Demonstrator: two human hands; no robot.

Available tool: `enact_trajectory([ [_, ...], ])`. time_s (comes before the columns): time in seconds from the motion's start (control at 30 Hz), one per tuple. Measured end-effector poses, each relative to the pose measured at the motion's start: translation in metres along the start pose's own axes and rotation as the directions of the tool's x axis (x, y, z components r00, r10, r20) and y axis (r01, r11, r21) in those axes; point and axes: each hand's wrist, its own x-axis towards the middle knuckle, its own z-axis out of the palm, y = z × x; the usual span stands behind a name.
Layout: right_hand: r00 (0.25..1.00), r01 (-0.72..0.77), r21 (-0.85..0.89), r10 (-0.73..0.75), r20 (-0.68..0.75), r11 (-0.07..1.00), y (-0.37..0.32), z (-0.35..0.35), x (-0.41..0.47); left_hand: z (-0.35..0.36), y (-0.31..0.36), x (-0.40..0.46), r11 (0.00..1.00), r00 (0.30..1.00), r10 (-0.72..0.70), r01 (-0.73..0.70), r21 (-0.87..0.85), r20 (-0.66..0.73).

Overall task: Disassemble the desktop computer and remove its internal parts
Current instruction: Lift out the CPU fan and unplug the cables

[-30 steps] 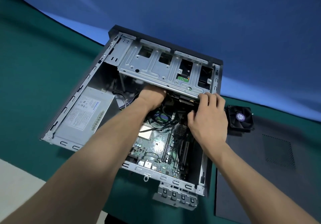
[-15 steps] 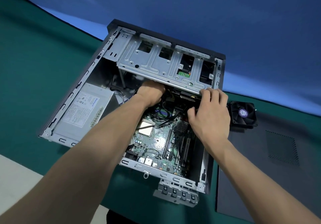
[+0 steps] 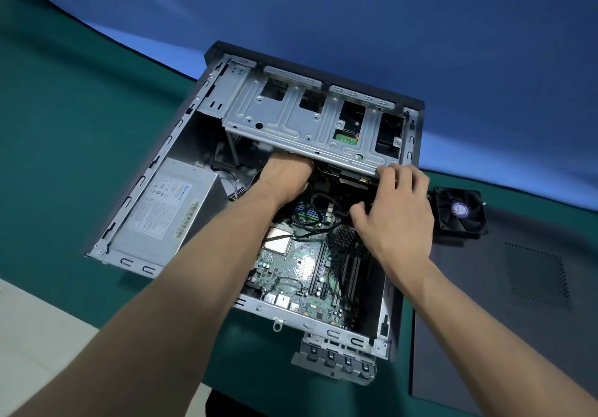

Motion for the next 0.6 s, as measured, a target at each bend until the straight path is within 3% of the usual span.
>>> enact_trajectory([
  [0.13, 1.0, 0.007, -0.004, -0.007, -0.006, 1.0, -0.001, 0.0, -0.001, -0.008, 0.011, -0.009, 0.996, 0.996, -0.053, 0.058, -0.063, 0.071],
  [0.23, 1.0, 0.006, 0.0, -0.006, -0.006, 1.0, 0.0, -0.001, -0.001, -0.002, 0.013, -0.027, 0.968, 0.988, -0.15, 0.14, -0.207, -0.035],
  [0.37, 1.0, 0.025, -0.033, -0.025, -0.003, 0.999, 0.001, -0.001, -0.001, -0.002, 0.01, -0.056, 0.92, 0.97, -0.195, 0.13, -0.369, -0.145],
  [0.6, 0.984, 0.12, 0.139, -0.1, -0.146, 0.983, 0.003, -0.007, -0.008, -0.05, 0.013, -0.088, 0.646, 0.889, -0.447, 0.246, -0.722, -0.097],
])
